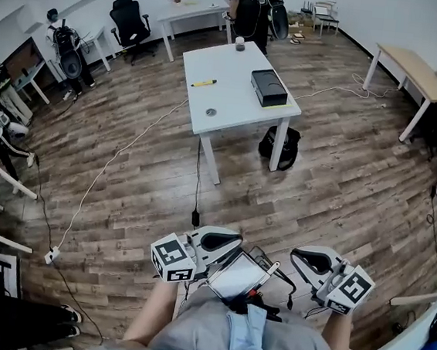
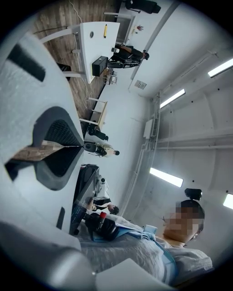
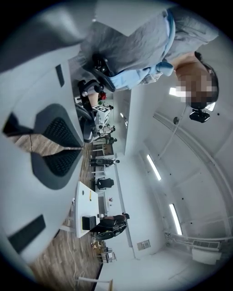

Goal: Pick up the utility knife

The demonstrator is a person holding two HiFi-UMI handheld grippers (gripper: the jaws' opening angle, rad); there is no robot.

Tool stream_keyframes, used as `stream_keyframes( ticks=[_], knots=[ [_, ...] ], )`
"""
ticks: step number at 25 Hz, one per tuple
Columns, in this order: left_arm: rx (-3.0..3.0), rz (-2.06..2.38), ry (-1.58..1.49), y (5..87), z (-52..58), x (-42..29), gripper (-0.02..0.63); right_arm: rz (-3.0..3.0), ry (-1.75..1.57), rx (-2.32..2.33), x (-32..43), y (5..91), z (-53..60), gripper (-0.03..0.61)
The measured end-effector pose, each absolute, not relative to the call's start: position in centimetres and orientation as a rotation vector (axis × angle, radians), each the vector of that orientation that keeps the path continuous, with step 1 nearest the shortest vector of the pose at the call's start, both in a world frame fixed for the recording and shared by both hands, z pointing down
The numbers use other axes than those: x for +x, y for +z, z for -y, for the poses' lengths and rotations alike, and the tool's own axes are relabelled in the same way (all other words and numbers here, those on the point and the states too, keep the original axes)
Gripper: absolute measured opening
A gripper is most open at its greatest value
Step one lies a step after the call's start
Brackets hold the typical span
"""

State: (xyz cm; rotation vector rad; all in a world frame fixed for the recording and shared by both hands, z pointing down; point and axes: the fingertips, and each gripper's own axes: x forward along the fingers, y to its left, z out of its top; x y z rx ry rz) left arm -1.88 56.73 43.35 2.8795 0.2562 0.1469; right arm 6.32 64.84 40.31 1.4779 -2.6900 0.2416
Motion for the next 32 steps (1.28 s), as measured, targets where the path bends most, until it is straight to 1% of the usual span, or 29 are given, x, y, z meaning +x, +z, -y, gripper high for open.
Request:
stream_keyframes(
  ticks=[7,15,32],
  knots=[
    [2.865,-0.206,0.154,44.4,-56.7,-1.7,0.018,2.687,0.257,1.476,7.9,40.7,-64.4,0.03],
    [2.863,-0.108,0.15,45.4,-53.5,-2.9,0.018,2.704,0.261,1.368,7.2,41.3,-60.9,0.03],
    [2.836,0.002,0.085,45.6,-36.5,-4.2,0.018,2.735,0.267,1.203,5.3,40.8,-42.7,0.031]
  ],
)
